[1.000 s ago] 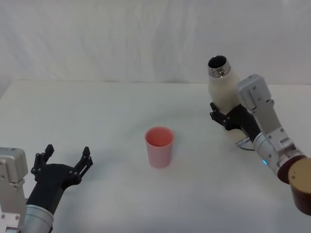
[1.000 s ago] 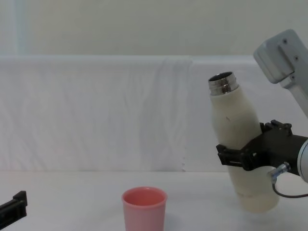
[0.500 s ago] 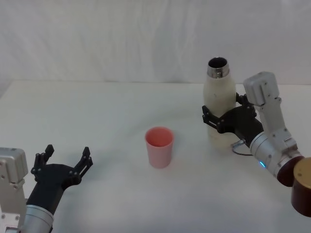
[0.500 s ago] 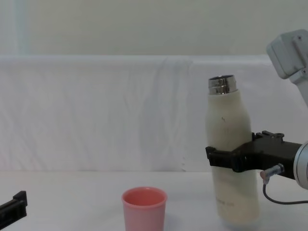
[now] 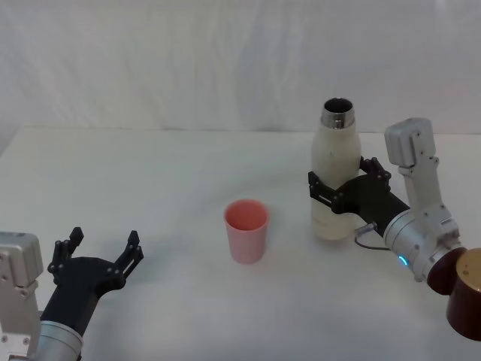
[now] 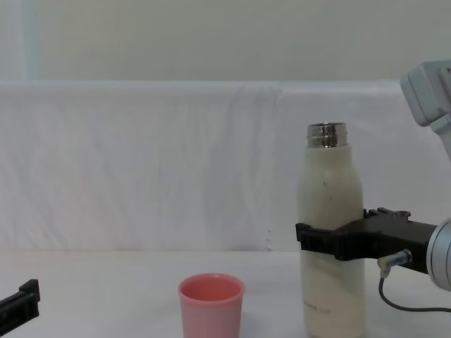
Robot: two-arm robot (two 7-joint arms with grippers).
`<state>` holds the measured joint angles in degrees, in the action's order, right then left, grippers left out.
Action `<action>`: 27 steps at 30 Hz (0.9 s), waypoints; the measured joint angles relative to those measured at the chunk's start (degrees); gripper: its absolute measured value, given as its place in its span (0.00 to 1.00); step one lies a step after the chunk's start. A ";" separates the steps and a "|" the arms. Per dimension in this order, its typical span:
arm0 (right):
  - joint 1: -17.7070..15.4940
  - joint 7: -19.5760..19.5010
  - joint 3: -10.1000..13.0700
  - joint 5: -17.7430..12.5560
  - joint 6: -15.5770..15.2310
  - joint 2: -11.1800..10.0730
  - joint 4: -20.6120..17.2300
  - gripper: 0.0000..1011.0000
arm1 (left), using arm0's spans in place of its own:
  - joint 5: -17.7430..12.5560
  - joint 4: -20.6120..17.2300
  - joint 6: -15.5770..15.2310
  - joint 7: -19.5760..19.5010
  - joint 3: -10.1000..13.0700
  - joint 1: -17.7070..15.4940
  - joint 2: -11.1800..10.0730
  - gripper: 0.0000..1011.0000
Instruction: Grasp the thermos with one hand and pour water into the cup lid.
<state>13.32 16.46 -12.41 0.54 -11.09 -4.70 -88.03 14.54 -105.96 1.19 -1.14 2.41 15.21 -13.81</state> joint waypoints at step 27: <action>0.93 -2.06 -2.46 -5.64 0.26 -0.87 3.04 0.94 | 0.00 0.00 0.00 0.00 0.00 0.00 0.00 0.99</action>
<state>14.25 14.41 -14.87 -5.10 -10.83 -5.56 -84.99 14.54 -105.95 1.19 -1.14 2.42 15.21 -13.81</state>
